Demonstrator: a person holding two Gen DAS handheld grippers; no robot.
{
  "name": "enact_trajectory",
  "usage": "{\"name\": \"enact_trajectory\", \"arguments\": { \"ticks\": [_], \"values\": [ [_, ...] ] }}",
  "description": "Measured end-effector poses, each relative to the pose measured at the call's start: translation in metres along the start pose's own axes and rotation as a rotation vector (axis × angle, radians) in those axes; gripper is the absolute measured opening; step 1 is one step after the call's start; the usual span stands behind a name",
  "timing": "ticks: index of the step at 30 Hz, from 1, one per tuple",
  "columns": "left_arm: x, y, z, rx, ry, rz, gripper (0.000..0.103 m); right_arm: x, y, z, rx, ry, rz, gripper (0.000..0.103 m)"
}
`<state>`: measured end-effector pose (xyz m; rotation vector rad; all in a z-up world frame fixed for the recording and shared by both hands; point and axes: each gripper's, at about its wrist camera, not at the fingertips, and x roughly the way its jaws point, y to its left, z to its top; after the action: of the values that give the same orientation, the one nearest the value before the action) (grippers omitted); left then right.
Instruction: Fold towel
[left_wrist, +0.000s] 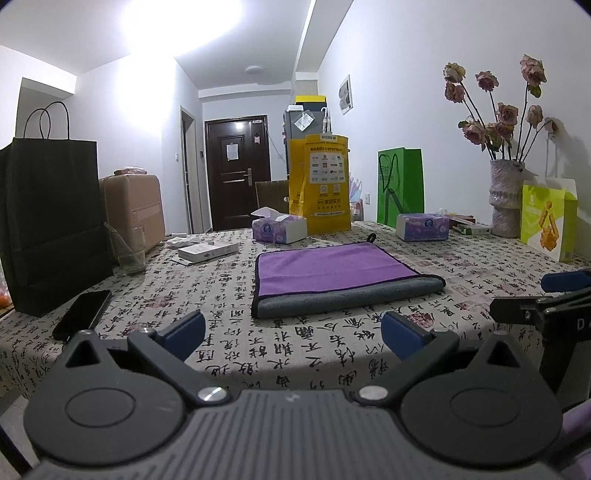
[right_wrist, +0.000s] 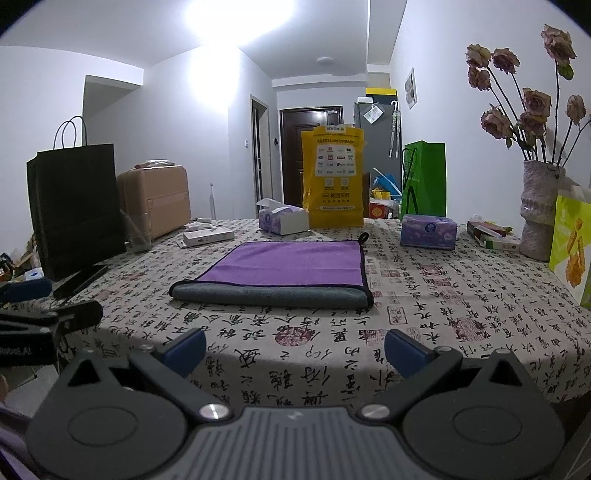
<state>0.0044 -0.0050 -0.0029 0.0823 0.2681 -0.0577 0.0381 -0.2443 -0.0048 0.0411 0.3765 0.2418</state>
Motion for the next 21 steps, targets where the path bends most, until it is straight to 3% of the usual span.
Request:
{"name": "enact_trajectory", "arguments": {
  "ticks": [21],
  "values": [
    [0.0013,0.0002,-0.0001,-0.001,0.002,-0.008,0.103,0.0017,0.0002,-0.0008,-0.002,0.007,0.001,0.103]
  ]
}}
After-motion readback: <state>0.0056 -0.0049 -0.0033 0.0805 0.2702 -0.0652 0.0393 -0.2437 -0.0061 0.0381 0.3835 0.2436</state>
